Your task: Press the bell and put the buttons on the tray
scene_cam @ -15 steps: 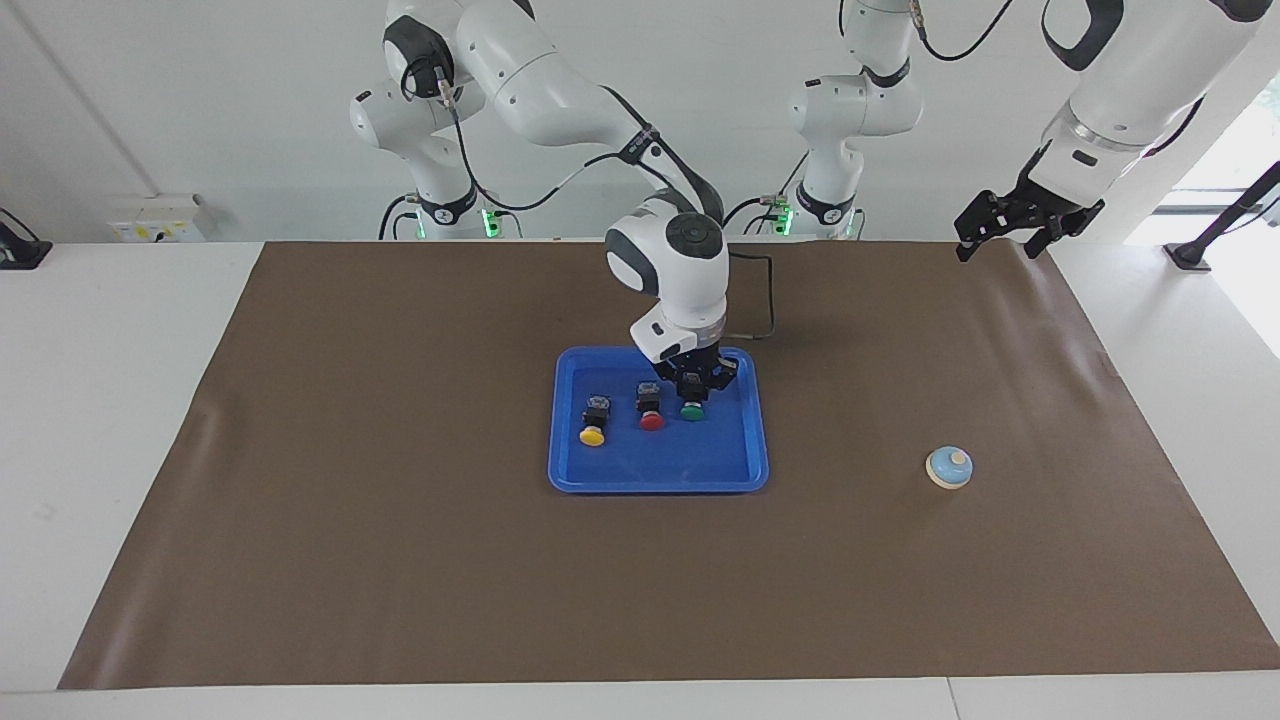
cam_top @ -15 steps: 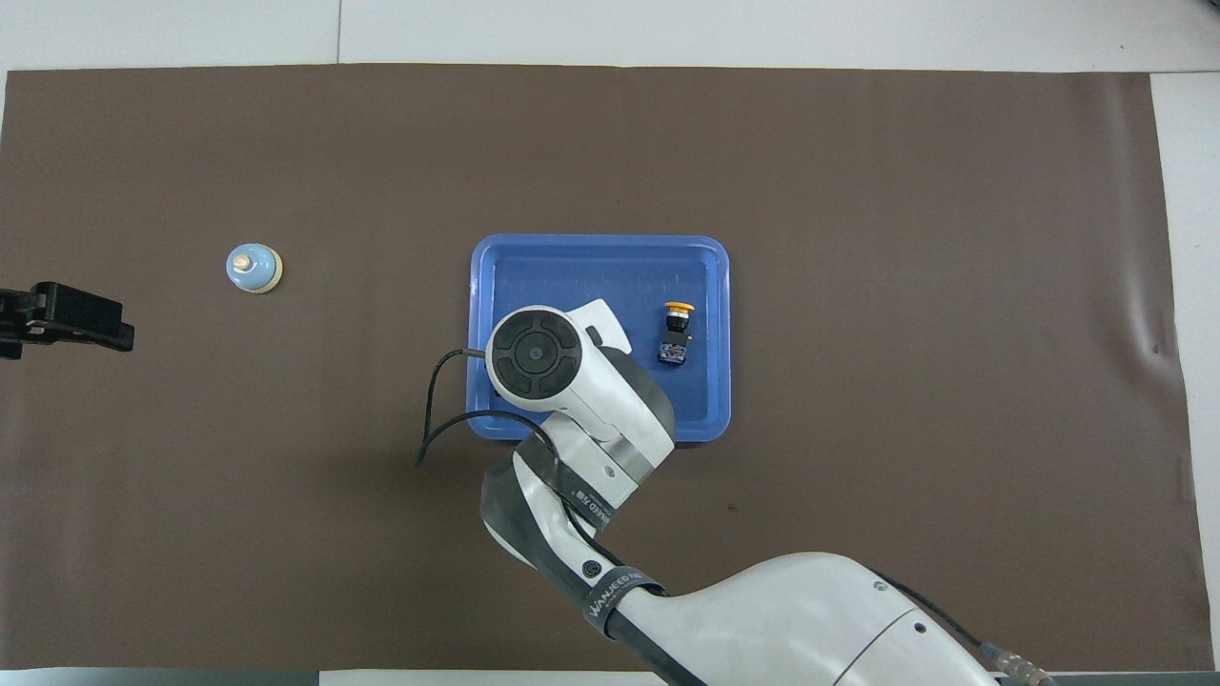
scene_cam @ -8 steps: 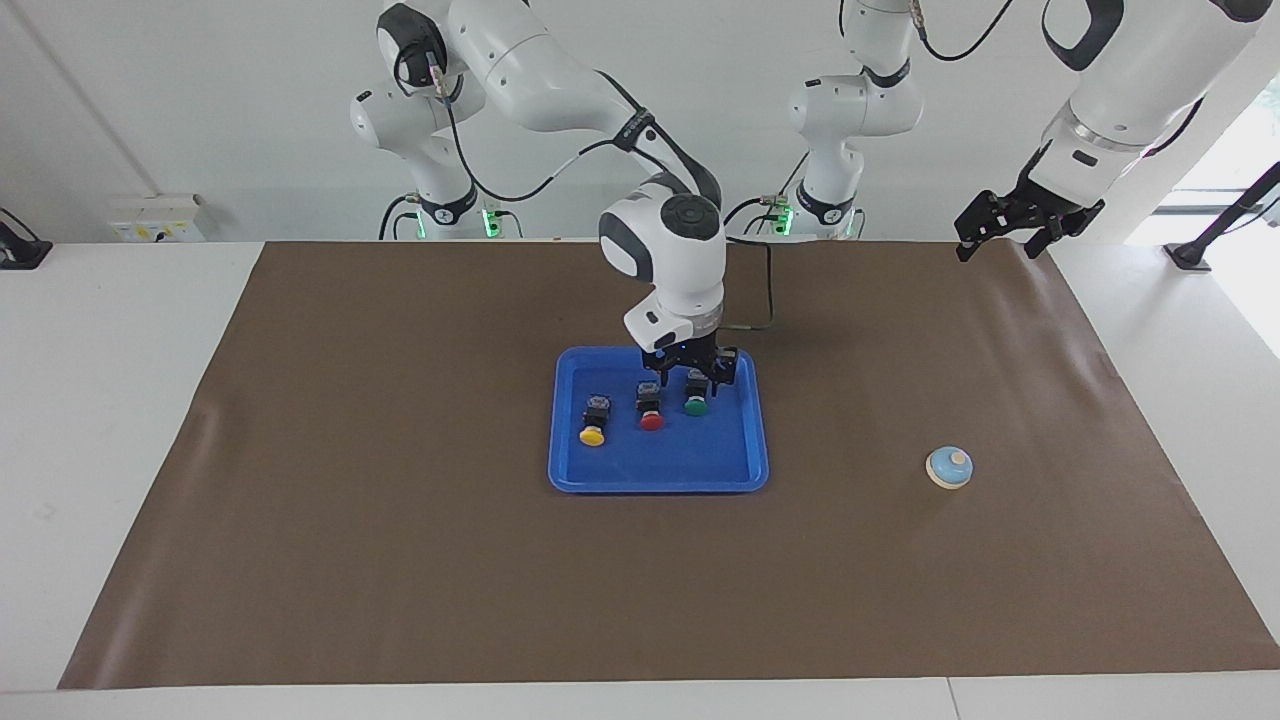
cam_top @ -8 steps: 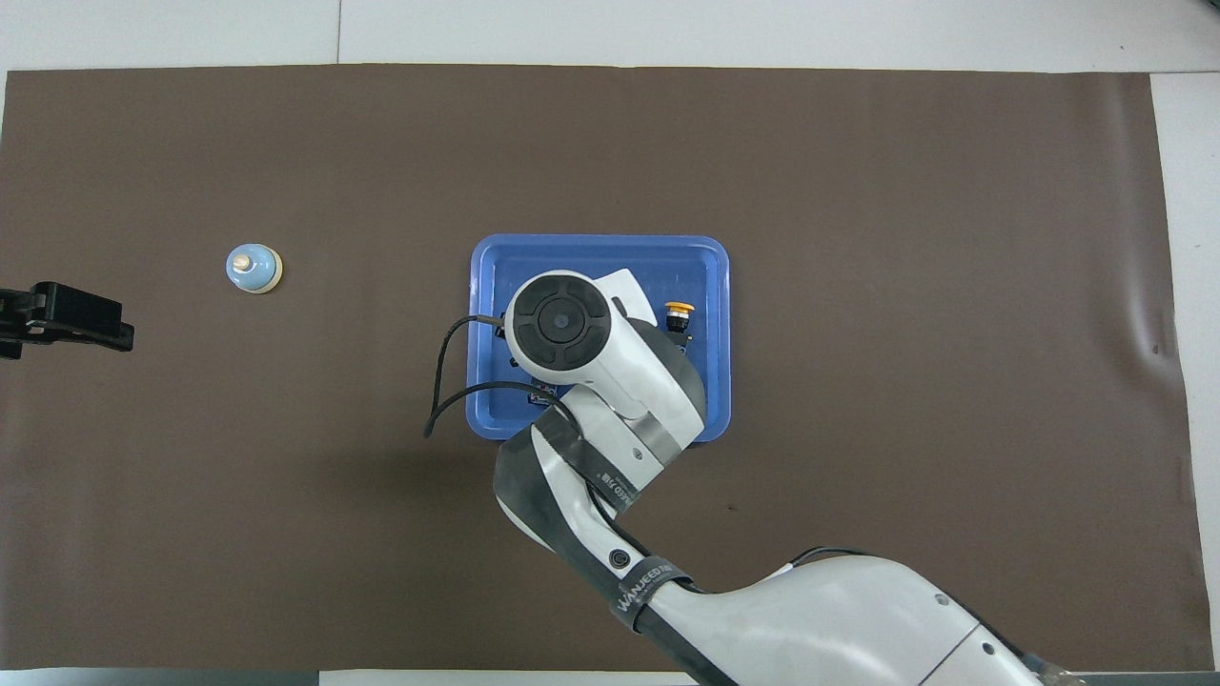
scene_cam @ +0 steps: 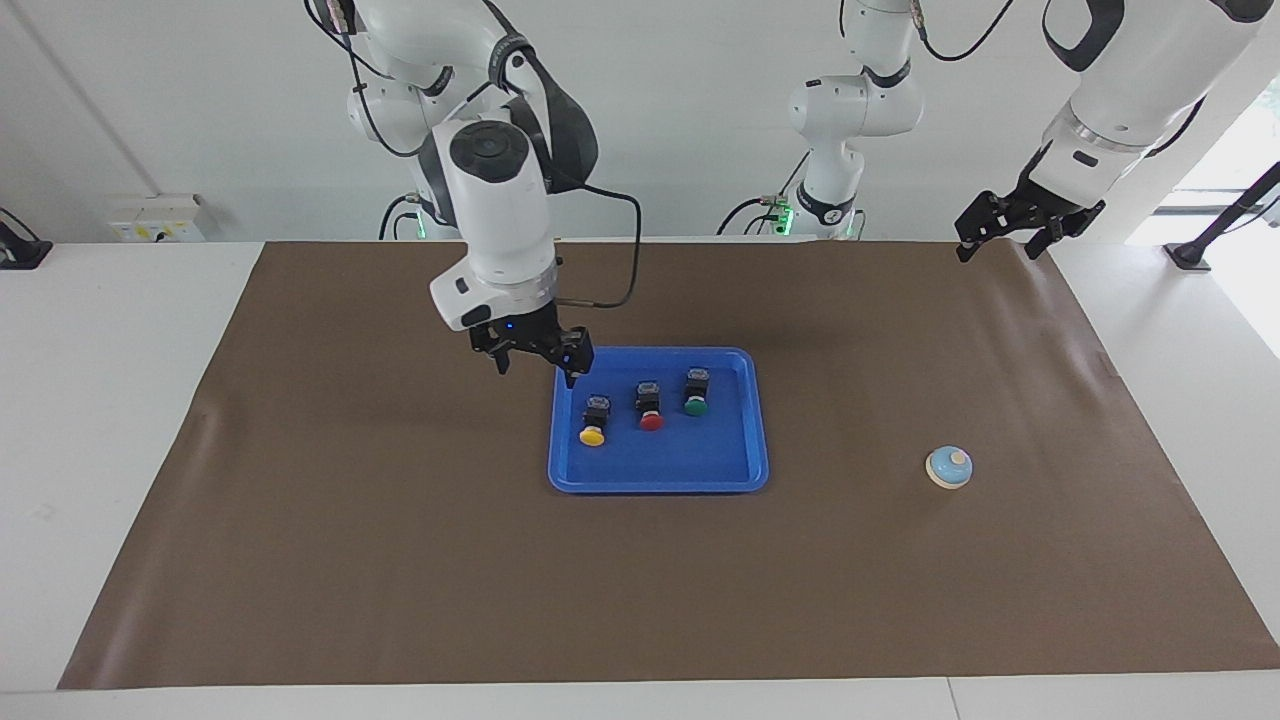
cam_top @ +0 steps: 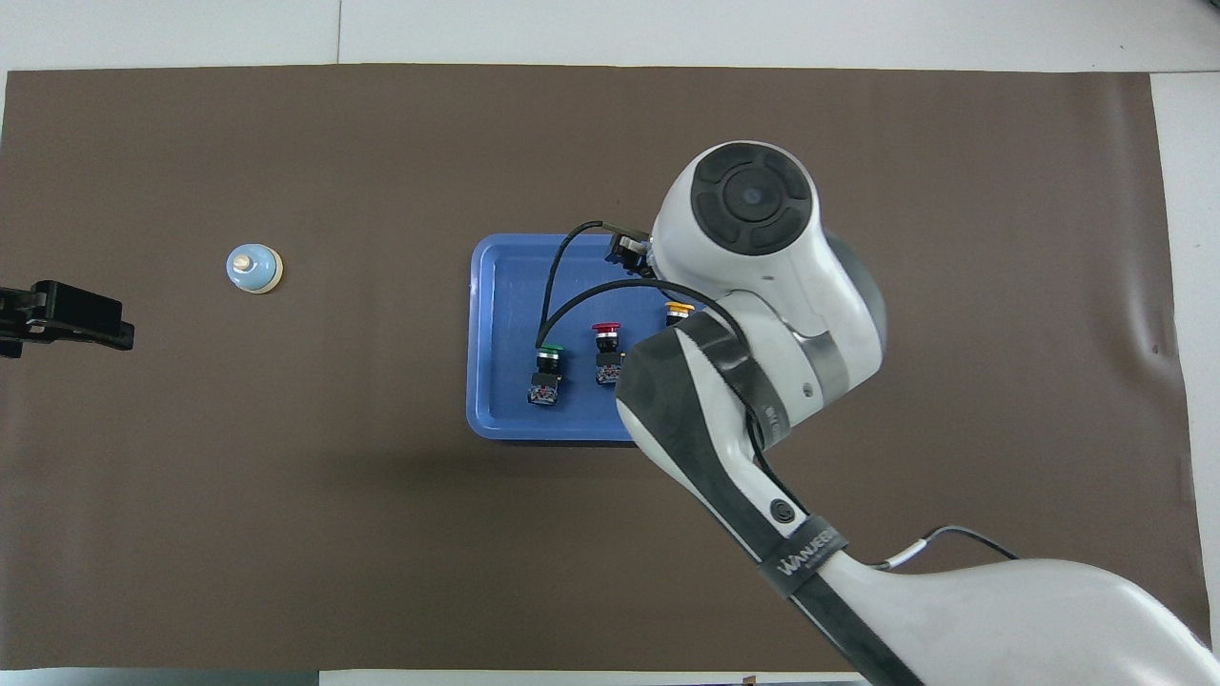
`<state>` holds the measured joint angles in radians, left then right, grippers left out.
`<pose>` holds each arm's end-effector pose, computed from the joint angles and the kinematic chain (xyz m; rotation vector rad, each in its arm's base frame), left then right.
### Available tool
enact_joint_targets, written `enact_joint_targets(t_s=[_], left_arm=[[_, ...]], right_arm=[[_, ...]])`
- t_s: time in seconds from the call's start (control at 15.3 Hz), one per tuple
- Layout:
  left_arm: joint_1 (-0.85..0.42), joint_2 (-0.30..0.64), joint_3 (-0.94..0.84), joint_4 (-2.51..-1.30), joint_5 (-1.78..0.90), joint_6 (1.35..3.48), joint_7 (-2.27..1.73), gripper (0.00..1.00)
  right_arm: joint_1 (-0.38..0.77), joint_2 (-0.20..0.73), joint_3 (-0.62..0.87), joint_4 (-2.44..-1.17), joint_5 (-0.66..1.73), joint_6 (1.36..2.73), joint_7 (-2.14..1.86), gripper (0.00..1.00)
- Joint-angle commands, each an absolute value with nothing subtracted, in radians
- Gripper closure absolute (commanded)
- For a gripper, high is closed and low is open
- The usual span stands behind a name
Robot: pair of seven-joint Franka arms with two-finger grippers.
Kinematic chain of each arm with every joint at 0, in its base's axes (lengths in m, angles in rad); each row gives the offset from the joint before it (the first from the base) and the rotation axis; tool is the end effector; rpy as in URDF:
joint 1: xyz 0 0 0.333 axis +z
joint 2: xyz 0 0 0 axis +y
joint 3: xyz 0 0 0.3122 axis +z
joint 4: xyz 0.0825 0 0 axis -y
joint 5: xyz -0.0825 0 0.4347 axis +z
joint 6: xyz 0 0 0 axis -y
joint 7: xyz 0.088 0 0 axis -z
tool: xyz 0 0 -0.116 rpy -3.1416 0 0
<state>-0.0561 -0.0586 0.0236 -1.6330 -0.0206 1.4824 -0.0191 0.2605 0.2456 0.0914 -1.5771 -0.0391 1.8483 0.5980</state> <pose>0.5757 -0.0209 0.6069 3.1186 -0.0224 -0.1444 0.6490 0.2293 0.4742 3.1172 -0.3741 0.0484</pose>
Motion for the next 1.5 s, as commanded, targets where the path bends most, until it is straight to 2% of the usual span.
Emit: enact_joint_targets(t_s=[0.0, 0.39, 0.85, 0.98, 1.43], left_arm=[[-0.043, -0.057, 0.017, -1.62, -0.031, 1.463, -0.026, 0.0], [-0.043, -0.058, 0.017, -1.62, -0.031, 1.463, -0.026, 0.0], [-0.043, -0.057, 0.017, -1.62, -0.031, 1.463, -0.026, 0.0], [-0.043, -0.057, 0.017, -1.62, -0.029, 1.463, -0.026, 0.0], [-0.043, -0.057, 0.017, -1.62, -0.029, 1.463, -0.026, 0.0]], right_arm=[[0.166, 0.201, 0.107, -1.595, -0.037, 1.79, 0.407, 0.0], [0.017, 0.124, 0.106, -1.603, -0.035, 1.66, 0.132, 0.0], [-0.07, -0.05, 0.104, -1.657, -0.011, 1.47, 0.049, 0.0], [-0.081, -0.058, 0.1, -1.648, -0.002, 1.421, 0.046, 0.0], [-0.126, -0.046, 0.101, -1.646, -0.002, 1.474, 0.022, 0.0]])
